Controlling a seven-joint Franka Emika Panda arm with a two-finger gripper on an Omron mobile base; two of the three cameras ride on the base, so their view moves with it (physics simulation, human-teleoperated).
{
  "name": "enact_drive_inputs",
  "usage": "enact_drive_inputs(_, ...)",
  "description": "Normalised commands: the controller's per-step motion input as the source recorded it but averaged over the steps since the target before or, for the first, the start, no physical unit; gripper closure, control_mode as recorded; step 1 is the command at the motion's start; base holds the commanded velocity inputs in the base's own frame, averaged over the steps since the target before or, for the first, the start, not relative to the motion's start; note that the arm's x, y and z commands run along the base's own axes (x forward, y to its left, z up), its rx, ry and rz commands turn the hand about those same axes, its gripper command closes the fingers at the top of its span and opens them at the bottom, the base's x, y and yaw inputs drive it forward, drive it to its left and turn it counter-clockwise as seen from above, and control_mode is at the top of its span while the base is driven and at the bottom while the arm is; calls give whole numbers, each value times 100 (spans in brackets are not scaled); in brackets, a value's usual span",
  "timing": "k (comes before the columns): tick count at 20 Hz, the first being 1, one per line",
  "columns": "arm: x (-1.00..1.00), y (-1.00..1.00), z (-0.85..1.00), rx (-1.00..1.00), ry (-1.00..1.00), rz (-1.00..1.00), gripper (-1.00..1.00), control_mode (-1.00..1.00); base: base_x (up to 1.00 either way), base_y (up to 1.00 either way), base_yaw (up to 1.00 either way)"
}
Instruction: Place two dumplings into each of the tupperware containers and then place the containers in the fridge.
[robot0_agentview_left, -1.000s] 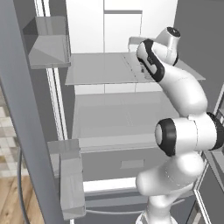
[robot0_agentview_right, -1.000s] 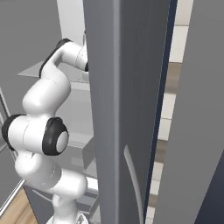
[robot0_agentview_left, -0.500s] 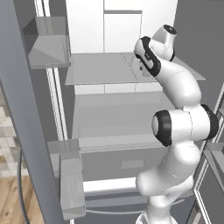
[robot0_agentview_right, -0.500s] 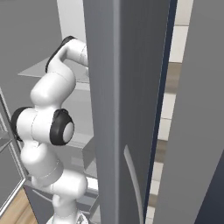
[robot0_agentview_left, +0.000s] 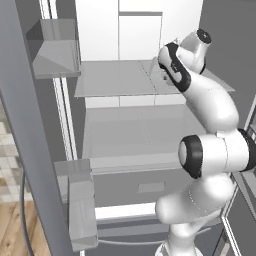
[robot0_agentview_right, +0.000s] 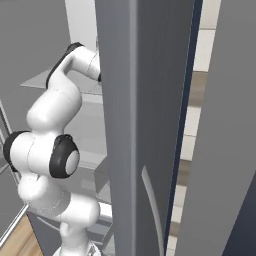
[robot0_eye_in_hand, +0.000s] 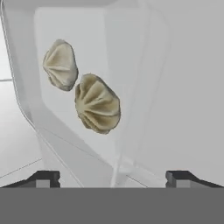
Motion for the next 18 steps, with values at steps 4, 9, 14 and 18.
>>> enact_drive_inputs(4,-100,0,9,0,-32,-8,-100,-100,0,0,0)
enact_drive_inputs(9,-100,0,24,0,-4,-6,-100,-100,0,0,0)
enact_drive_inputs(14,-100,0,26,0,0,0,-100,-100,0,0,0)
enact_drive_inputs(18,-100,0,22,-4,-2,0,-100,-100,0,0,0)
